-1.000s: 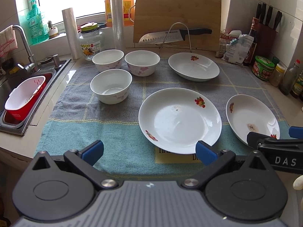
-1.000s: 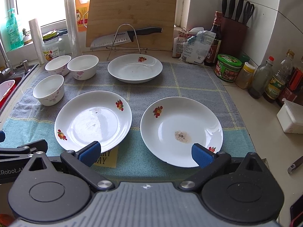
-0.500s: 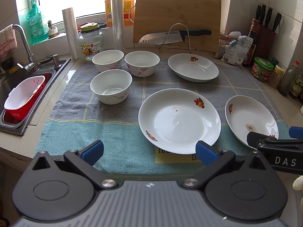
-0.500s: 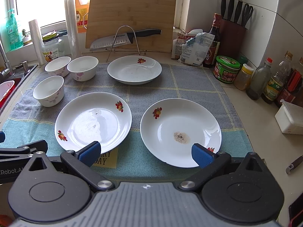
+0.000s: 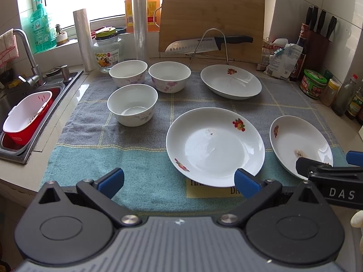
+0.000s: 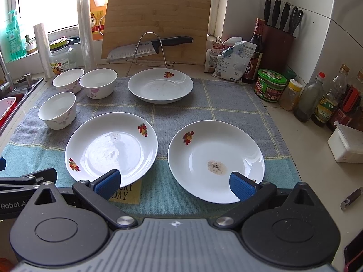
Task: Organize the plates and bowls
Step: 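Move the right tool toward the stained white plate while the left tool follows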
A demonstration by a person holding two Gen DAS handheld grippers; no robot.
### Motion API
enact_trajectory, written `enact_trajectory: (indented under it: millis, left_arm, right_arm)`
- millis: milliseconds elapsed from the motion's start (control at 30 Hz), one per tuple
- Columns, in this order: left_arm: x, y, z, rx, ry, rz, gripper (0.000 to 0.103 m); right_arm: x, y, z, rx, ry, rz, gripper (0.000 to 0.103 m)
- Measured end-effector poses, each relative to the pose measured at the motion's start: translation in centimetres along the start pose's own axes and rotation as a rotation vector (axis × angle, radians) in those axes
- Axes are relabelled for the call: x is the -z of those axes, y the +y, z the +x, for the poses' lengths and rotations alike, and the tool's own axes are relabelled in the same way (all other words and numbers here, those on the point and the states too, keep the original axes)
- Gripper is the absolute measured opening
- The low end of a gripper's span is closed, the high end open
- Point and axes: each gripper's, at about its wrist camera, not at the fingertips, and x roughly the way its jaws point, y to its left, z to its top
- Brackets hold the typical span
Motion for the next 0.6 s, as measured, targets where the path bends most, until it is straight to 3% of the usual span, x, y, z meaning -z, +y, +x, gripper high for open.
enact_trajectory:
  millis: [600]
  left_arm:
    - [-0.6, 1.7, 1.0, 0.094, -0.012, 0.028, 0.102]
  right_arm:
    - [-0.6, 1.7, 0.2, 0.057, -0.033, -0.037, 0.103]
